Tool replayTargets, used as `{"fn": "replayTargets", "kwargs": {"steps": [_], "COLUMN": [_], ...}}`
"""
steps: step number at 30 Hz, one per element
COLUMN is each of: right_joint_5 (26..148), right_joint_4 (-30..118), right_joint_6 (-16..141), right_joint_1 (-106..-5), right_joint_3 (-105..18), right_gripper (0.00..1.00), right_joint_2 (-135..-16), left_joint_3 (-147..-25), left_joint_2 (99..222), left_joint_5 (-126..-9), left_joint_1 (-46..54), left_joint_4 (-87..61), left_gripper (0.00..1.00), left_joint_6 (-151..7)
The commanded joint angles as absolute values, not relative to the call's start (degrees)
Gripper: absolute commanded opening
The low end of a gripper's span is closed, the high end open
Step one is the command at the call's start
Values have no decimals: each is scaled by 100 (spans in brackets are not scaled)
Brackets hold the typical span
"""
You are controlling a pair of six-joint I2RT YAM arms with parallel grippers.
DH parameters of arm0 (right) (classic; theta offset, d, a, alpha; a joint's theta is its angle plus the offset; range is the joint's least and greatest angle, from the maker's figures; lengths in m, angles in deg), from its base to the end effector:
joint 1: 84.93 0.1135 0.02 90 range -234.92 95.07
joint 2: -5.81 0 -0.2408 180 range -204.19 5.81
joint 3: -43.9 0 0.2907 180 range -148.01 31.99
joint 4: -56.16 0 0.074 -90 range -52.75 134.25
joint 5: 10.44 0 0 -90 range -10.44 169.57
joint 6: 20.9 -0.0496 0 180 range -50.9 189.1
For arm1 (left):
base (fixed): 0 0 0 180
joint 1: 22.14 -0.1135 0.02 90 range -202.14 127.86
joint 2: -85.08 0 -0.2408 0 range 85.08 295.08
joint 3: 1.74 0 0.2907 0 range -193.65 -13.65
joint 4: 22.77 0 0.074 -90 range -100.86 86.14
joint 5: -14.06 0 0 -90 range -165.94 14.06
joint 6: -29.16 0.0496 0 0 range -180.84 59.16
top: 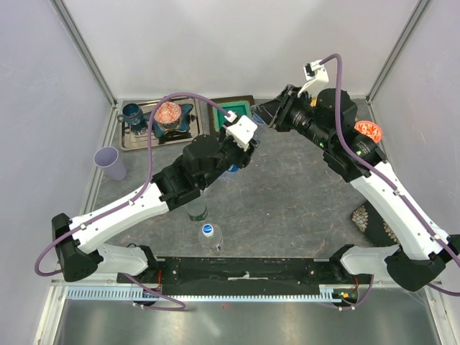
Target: Unscrew the bottle caps
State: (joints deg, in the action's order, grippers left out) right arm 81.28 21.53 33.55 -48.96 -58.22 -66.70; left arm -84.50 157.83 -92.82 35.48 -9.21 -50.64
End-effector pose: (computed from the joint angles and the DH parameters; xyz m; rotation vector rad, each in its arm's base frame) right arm 0.2609 0.1912 0.4760 -0.0305 1.7514 0.9589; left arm 0.2029 -0.2930 0.3865 0.7202 1.4785 -0.3943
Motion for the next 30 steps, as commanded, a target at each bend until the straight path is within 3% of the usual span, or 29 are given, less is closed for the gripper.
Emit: {"fn": "replayTargets", "kwargs": {"steps": [1,2,9,15,16,19,22,30], "right_joint_5": [8343,8361,8861,10495,10731,11531,12174,13985], "right_joint_4": [2272,2289,2386,2404,2491,2789,3263,5373], "right_joint_6": [3385,3455,4280,4774,4913,5002,5020,4089], "right_joint_1": [-4889,-4889,-4915,-4959,-4959,-4951,-4942,-4951], "right_joint_3": [-5661,-5625,-5510,-5678,-5669,-5582,-5327,-4377], "right_gripper": [12,0,0,0,0,0,0,0], "right_joint_2": [-6644,-6618,-6196,-6073,-6047,-5906,-5695,-5255], "left_joint_3": [-8537,-8537,-8755,-9037,-9072,-9038,-9020,-8651], "left_joint_2": [15750,15732,15372,15117,15152,15275,15468,16232], "left_joint_5": [-9387,-9343,-7728,-3662,-2577,-1053,-153,747], "left_joint_1": [3587,3578,3368,2000,1813,1302,1187,1196], "left_joint_4": [-1288,-1279,-823,-795,-1039,-1942,-2769,-6277], "left_gripper": [25,25,21,22,22,22,23,23], "left_joint_6": [-4950,-4950,-5301,-6653,-7143,-8206,-9007,-12162]}}
